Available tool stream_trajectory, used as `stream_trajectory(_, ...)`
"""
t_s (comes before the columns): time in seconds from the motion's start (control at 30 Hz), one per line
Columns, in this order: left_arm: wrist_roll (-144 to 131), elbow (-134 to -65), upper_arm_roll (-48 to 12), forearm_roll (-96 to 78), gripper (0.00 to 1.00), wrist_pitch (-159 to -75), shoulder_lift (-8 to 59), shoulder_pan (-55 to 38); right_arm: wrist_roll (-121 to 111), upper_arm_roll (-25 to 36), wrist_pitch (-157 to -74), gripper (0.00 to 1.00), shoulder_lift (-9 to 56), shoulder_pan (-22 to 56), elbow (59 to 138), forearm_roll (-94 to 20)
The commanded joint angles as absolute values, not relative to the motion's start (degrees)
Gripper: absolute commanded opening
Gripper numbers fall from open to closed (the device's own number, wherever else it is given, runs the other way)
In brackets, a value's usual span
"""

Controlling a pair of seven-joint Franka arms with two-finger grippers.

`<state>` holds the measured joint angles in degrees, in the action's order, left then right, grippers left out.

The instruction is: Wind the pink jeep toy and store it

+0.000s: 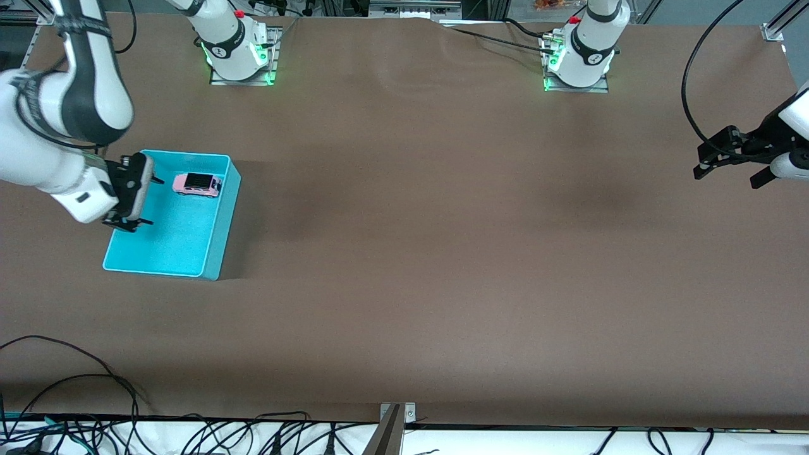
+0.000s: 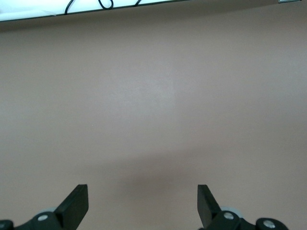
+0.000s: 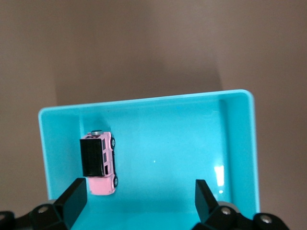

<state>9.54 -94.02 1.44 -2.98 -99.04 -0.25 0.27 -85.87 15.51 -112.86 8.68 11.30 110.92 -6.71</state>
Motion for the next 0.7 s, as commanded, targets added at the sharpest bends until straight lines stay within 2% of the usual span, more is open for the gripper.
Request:
stream_trajectory(0.0,9.1,-92.3,1.2,-2.5,1.0,-98.3,0.5,0.6,-72.6,16.2,-104.9,1.0,9.4,11.4,102.7,-7.4)
stream_trajectory(0.27,9.1,-92.3,1.2,-2.5,1.0,-98.3,0.5,0.6,-47.6,16.0,-98.0,1.0,9.6,12.0,92.6,-6.9)
stream_trajectory(0.67,9.1,-92.3,1.2,-2.5,1.0,-98.3,0.5,0.6,-22.0,15.8,-92.2,1.0,9.5,12.0,83.4,-3.9)
